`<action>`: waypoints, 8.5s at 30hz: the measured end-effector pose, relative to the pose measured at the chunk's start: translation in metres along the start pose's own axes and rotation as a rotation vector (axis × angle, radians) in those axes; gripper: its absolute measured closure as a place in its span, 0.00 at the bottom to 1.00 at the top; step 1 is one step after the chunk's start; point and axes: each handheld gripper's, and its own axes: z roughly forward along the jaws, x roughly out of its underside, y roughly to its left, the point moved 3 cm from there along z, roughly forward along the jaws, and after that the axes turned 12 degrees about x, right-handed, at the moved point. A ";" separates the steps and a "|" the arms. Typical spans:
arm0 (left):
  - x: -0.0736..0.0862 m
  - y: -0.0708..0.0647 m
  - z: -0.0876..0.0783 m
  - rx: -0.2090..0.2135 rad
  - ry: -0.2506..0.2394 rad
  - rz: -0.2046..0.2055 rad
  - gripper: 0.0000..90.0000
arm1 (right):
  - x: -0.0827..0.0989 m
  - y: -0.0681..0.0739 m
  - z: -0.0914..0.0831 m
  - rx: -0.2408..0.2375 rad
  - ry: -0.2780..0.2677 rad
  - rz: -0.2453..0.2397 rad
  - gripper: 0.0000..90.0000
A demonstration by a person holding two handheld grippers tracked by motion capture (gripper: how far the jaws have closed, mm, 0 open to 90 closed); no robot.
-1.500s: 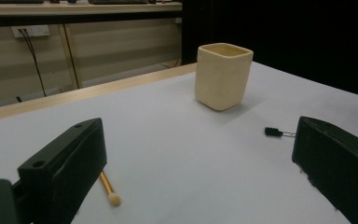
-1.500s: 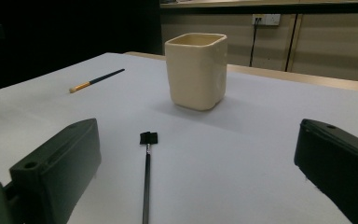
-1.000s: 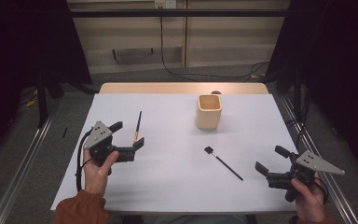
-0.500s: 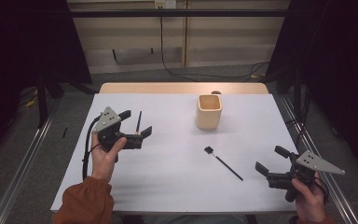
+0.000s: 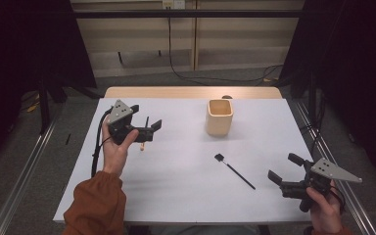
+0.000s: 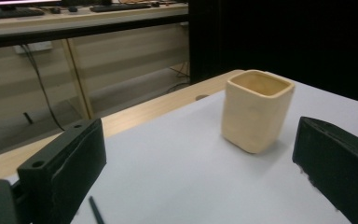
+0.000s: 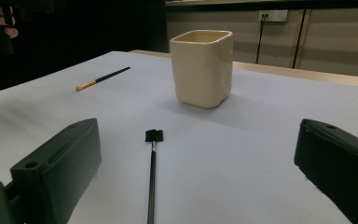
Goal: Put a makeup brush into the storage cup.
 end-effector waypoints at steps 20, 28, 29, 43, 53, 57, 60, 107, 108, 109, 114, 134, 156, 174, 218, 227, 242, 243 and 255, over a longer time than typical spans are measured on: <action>-0.010 0.045 0.010 -0.071 0.055 -0.068 0.03 | 0.000 -0.001 0.000 -0.003 0.002 0.003 0.00; -0.009 0.054 0.014 -0.070 0.178 -0.115 0.03 | 0.000 -0.001 0.000 -0.003 0.002 0.006 0.00; -0.010 0.054 0.014 -0.067 0.188 -0.114 0.03 | 0.000 -0.001 0.000 -0.001 0.004 0.005 0.00; -0.001 0.064 0.019 -0.058 0.433 -0.194 0.03 | 0.000 -0.001 0.001 -0.002 0.006 0.003 0.00; 0.010 0.073 0.031 -0.011 0.619 -0.258 0.03 | 0.000 -0.001 0.001 -0.004 0.005 0.004 0.00; 0.017 0.073 0.038 0.003 0.730 -0.293 0.04 | 0.000 -0.001 0.001 -0.007 0.005 0.003 0.00; 0.020 0.072 0.043 0.002 0.780 -0.305 0.05 | 0.000 -0.001 0.000 -0.005 0.004 0.004 0.00; 0.062 0.071 0.076 -0.129 1.039 -0.448 0.65 | 0.001 -0.001 0.001 -0.006 0.015 -0.005 0.00; 0.062 0.071 0.076 -0.130 1.039 -0.452 0.66 | 0.001 -0.001 0.001 -0.008 0.016 -0.009 0.00; 0.062 0.071 0.076 -0.127 1.043 -0.453 0.68 | 0.001 0.000 0.001 -0.008 0.017 -0.007 0.00; 0.067 0.068 0.080 -0.125 1.053 -0.480 0.75 | 0.001 -0.001 0.001 -0.009 0.015 -0.002 0.00; 0.071 0.068 0.084 -0.157 1.089 -0.499 0.93 | 0.002 0.000 0.002 -0.016 0.020 -0.005 0.00; 0.063 0.078 0.064 -0.126 0.902 -0.576 0.94 | 0.002 -0.001 0.002 -0.011 0.021 0.000 0.00; 0.036 0.076 0.046 -0.037 0.676 -0.419 0.94 | 0.002 -0.001 0.003 -0.011 0.023 0.000 0.00; 0.003 0.065 -0.008 -0.052 0.080 -0.244 0.94 | 0.002 -0.001 0.003 -0.010 0.018 0.004 0.00; 0.002 0.047 -0.012 0.003 0.081 -0.191 0.94 | 0.002 -0.001 0.003 -0.013 0.015 0.003 0.00; 0.001 0.014 -0.015 0.146 0.029 -0.167 0.94 | 0.001 -0.001 0.003 -0.015 0.014 0.005 0.00; 0.001 0.013 -0.015 0.153 0.028 -0.168 0.94 | 0.001 -0.001 0.003 -0.014 0.014 0.006 0.00; -0.001 -0.018 -0.010 0.271 0.020 -0.146 0.94 | 0.001 -0.001 0.003 -0.014 0.016 0.006 0.00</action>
